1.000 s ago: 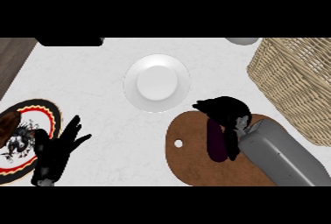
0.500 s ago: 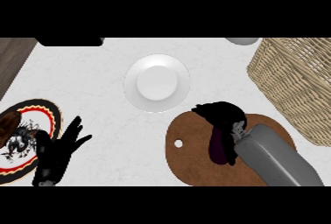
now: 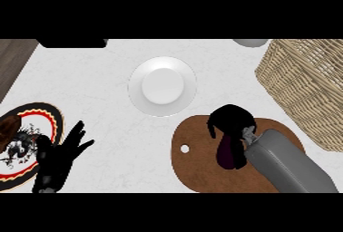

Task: Pick the eggplant from the cutting board and place it in the basket

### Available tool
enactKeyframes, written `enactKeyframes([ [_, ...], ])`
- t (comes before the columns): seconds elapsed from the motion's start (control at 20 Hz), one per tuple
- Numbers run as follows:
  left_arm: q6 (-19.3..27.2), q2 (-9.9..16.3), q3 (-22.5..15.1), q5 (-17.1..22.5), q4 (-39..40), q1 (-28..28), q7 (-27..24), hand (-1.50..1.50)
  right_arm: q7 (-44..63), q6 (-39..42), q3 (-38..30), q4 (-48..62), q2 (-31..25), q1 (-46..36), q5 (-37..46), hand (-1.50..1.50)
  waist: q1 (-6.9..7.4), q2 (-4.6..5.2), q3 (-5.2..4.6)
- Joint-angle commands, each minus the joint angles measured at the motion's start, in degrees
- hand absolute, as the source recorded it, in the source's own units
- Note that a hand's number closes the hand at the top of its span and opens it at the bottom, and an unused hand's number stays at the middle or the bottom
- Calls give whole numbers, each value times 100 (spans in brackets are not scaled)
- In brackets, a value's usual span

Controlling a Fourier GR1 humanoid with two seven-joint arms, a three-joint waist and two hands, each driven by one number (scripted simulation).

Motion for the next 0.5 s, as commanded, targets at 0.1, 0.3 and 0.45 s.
enactKeyframes([
  [0.1, 19, -205, -172, -248, 428, 220, 0, 0, -210, -295, 194, -97, 132, 273, 472, 150, -17, 59, -41],
  [0.3, -83, -38, -15, -83, 260, 243, 1, 0, 1870, -610, -1527, 1041, 725, -355, 145, 150, 49, 110, -48],
  [0.45, -43, 12, 105, -32, 196, 230, 16, 0, 2990, -1293, -2489, 1251, 739, -511, 87, 150, -147, 125, -55],
])
